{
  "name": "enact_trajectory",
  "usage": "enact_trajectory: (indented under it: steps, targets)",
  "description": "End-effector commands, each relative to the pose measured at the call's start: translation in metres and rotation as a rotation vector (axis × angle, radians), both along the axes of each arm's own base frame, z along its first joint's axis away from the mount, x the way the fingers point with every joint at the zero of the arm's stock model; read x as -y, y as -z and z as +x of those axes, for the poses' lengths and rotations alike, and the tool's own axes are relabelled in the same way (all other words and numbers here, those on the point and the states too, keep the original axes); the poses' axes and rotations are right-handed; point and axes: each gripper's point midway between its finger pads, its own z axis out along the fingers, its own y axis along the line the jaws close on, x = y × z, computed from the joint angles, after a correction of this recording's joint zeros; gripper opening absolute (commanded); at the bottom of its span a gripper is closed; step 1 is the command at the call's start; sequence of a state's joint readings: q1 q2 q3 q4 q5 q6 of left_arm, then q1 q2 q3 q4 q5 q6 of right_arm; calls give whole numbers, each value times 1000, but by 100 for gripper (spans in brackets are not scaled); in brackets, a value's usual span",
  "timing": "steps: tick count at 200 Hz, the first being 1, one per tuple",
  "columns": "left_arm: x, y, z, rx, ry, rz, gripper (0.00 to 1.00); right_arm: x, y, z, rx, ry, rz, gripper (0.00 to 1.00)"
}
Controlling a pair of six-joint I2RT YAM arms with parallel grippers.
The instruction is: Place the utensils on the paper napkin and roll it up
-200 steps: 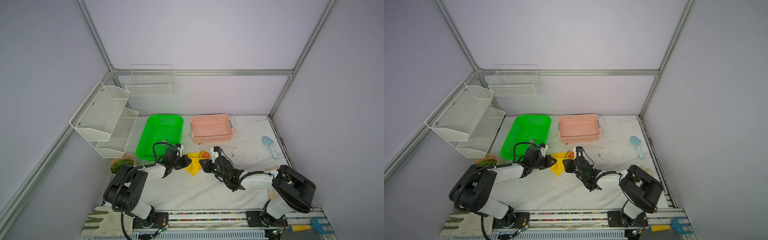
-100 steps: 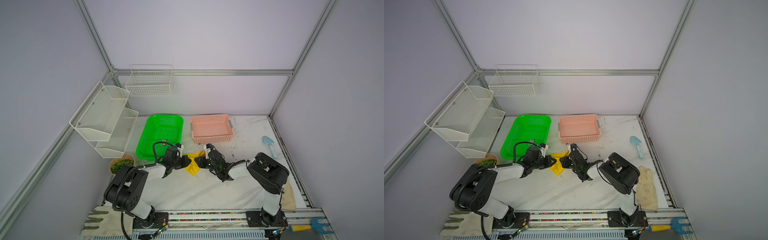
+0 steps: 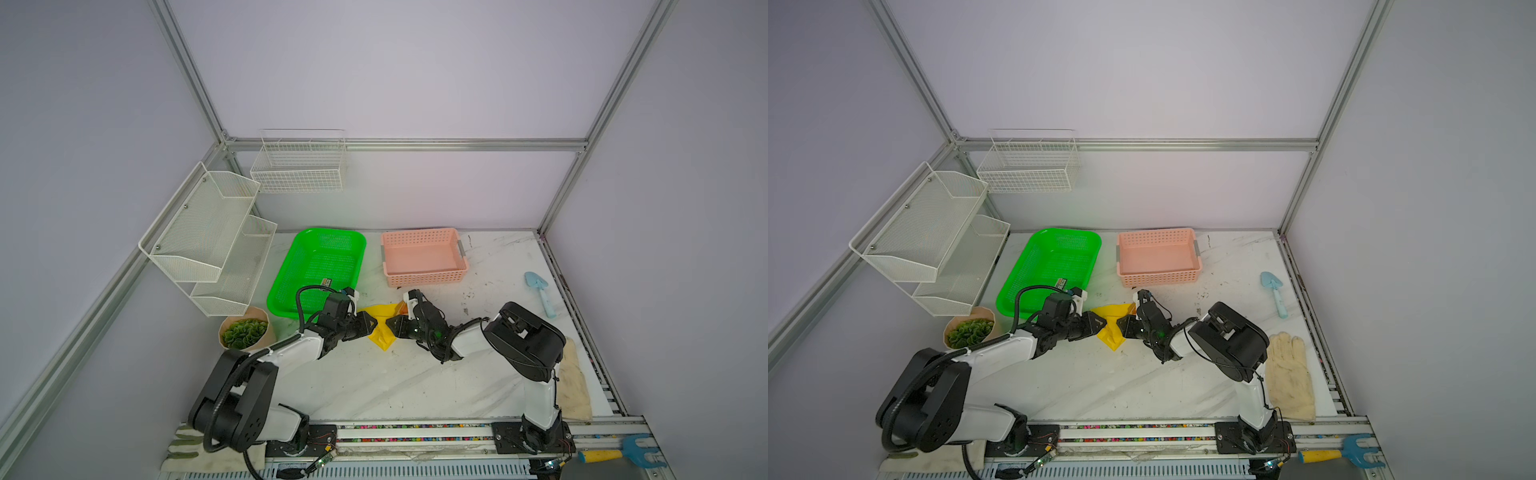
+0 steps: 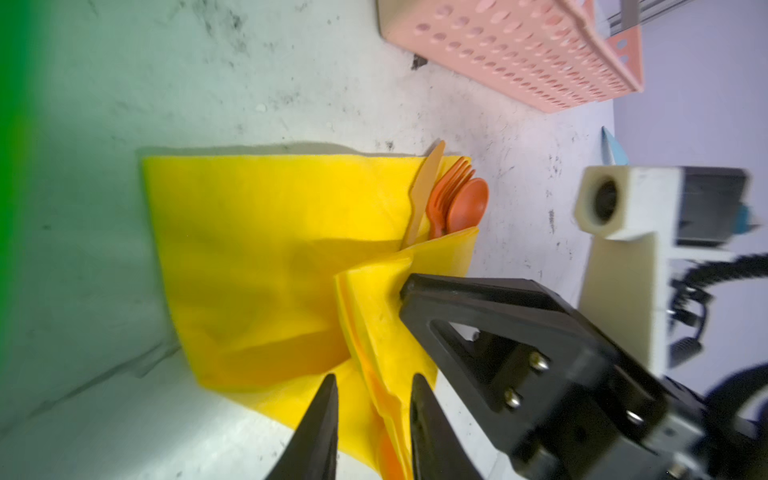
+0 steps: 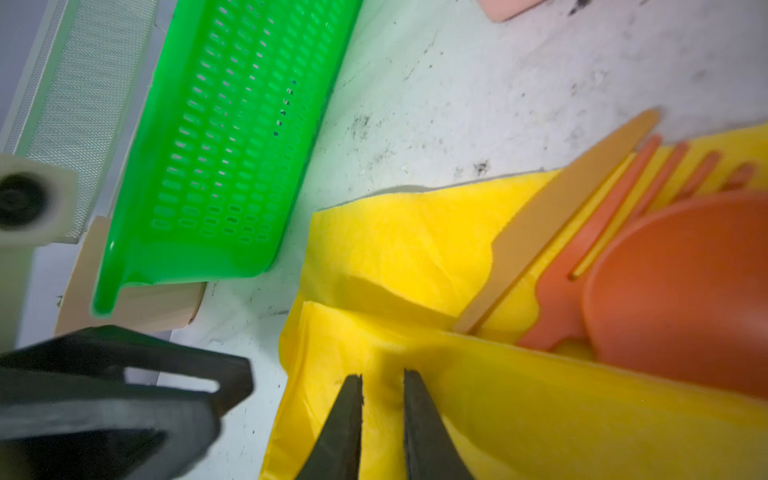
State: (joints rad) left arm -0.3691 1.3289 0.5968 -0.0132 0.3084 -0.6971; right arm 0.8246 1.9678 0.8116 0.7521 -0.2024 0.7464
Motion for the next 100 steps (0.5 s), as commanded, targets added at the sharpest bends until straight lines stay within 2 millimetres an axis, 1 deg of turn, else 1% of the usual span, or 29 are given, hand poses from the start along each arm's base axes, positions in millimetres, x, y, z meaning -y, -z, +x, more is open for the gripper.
enact_trajectory:
  steps: [1, 16, 28, 44, 68, 79, 100]
  targets:
    - [2, -53, 11, 116, -15, -25, 34, -2, 3, 3, -3, -5, 8, 22]
    - [18, -61, 3, 127, 41, -53, 33, -4, 5, 2, -13, -14, 12, 22]
    - [33, -61, -4, 124, 92, -59, 31, -6, 7, 2, -19, -16, 15, 22]
    - [43, -51, -12, 107, 129, -60, 27, -7, 8, 2, -28, -18, 22, 22]
    - [58, -42, -21, 91, 174, -168, 23, -7, 7, 2, -36, -20, 32, 22]
    - [62, -37, -23, 86, 184, -184, 22, -8, 6, 2, -39, -22, 36, 22]
    - [61, -23, -21, 65, 174, -157, 19, -8, 5, 1, -42, -24, 40, 22]
